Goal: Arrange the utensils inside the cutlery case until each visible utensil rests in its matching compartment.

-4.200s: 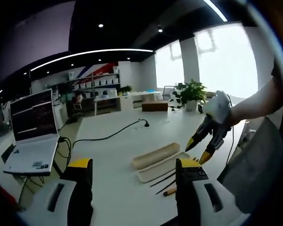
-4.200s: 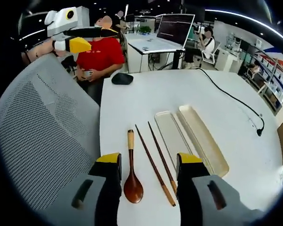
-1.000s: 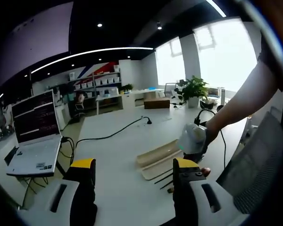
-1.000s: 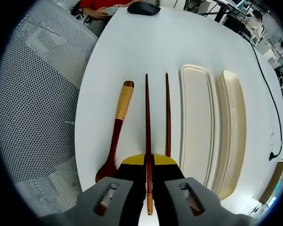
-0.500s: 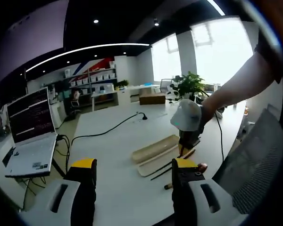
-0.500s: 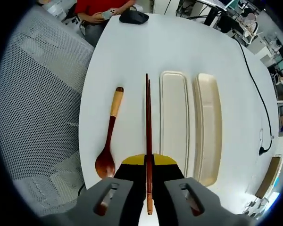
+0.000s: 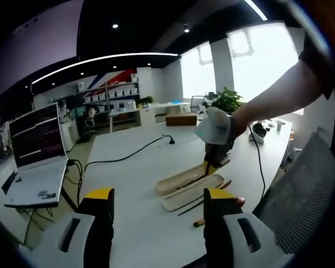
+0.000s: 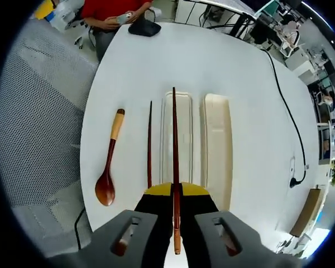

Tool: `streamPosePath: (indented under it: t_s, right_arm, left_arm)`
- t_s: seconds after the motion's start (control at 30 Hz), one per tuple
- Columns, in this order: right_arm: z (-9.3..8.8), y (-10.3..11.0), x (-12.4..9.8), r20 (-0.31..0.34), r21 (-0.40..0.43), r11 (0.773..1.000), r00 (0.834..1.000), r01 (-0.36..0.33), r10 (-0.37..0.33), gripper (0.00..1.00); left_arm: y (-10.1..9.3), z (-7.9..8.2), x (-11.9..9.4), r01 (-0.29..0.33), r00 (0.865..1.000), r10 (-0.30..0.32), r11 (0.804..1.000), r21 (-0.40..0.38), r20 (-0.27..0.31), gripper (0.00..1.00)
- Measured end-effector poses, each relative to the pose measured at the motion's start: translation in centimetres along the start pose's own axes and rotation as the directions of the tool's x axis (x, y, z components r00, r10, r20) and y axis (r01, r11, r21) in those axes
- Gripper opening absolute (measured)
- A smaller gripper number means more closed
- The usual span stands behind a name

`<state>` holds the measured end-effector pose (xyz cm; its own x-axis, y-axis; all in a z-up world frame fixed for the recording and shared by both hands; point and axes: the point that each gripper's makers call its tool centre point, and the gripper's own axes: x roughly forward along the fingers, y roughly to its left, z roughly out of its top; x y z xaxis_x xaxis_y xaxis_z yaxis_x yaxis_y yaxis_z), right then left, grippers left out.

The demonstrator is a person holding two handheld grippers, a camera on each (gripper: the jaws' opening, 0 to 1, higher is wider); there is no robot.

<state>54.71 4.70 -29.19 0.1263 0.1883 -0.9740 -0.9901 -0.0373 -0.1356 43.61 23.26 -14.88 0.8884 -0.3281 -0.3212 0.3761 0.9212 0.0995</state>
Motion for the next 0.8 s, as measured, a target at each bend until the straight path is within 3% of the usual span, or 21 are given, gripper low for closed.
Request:
streamPosePath:
  t_s: [0.13, 0.37, 0.5, 0.8]
  right_arm:
    - [0.4, -1.0, -0.1, 0.009, 0.007, 1.000, 1.000, 0.004, -0.004, 0.00]
    - [1.0, -3.1, 0.0, 0.006, -0.007, 1.000, 1.000, 0.027, -0.027, 0.00]
    - [1.0, -4.8, 1.4, -0.004, -0.007, 1.000, 1.000, 0.019, -0.019, 0.00]
    - [1.1, -6.0, 3.6, -0.003, 0.003, 1.000, 1.000, 0.007, -0.007, 0.00]
  left_arm:
    - [0.7, 0.0, -0.2, -0.033, 0.999, 0.033, 0.999, -0.021, 0.002, 0.65]
    - [0.5, -0.1, -0.1, -0.028, 1.000, 0.028, 1.000, -0.011, -0.007, 0.64]
    - [0.8, -0.2, -0.1, -0.034, 0.999, 0.034, 0.999, -0.039, -0.010, 0.64]
    - [1.2, -0.3, -0.1, -0.053, 0.998, 0.052, 0.998, -0.036, -0.017, 0.64]
